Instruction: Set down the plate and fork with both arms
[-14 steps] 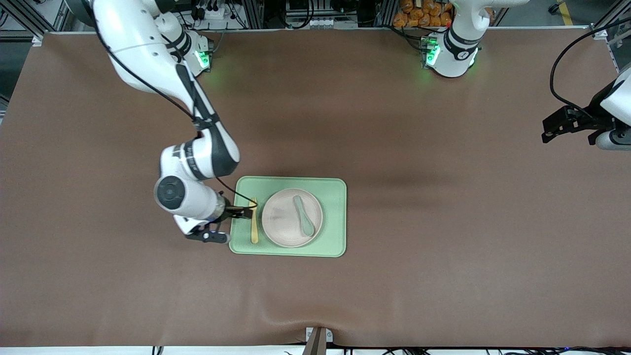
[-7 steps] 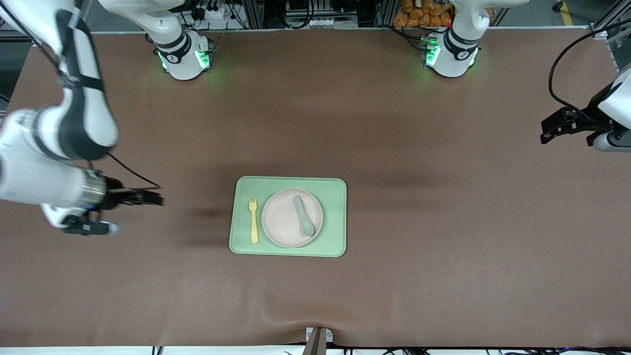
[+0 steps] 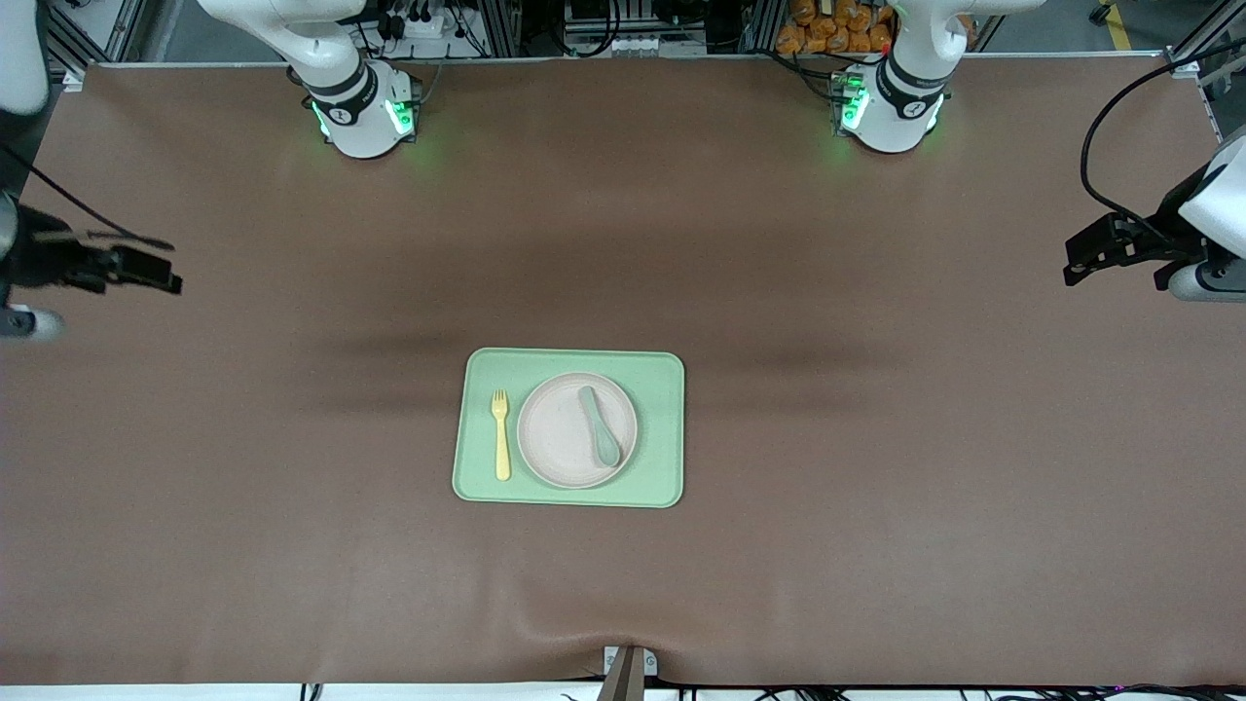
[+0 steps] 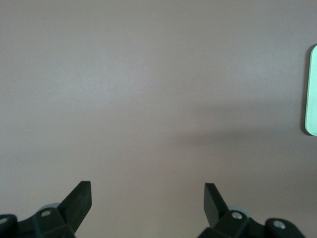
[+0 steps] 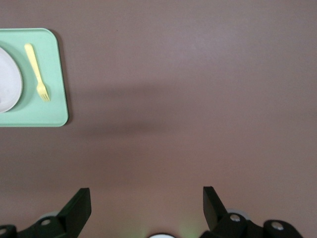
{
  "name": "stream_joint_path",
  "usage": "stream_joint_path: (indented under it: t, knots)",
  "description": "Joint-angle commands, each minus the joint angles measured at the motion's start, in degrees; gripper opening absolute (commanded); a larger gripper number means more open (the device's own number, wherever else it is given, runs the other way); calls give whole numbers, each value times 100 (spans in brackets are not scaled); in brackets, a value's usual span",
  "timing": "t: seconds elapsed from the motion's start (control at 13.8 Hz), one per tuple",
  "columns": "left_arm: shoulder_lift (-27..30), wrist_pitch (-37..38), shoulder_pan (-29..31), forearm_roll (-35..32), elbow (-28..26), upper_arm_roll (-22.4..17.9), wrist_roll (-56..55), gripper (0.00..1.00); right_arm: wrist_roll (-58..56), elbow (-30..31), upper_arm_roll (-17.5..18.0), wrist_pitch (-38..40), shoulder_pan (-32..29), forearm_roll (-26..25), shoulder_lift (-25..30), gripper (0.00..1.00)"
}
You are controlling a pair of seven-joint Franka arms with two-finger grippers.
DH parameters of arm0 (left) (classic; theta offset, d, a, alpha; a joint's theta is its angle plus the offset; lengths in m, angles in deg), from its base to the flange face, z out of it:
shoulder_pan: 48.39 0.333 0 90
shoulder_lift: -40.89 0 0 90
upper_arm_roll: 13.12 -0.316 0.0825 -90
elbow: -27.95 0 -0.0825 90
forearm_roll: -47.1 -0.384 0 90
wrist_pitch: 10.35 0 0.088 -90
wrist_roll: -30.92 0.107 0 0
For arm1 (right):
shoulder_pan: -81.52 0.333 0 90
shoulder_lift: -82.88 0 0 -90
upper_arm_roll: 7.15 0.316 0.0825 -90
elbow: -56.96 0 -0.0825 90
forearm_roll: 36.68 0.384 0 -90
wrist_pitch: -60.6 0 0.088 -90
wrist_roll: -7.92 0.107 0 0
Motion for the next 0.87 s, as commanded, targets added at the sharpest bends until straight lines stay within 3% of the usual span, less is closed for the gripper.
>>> stream_joint_path:
  t: [0.0,0.14,0.8]
  knots:
    - [-46,71,10,85,125,3,7,100,364,-90,99,374,-13,-160,265,100]
    - [-46,71,10,85,116,3,7,100,663,-372,107,709,39,-160,265,100]
    - [-55,71,18,120,116,3,7,100,594,-469,108,728,22,-133,265,100]
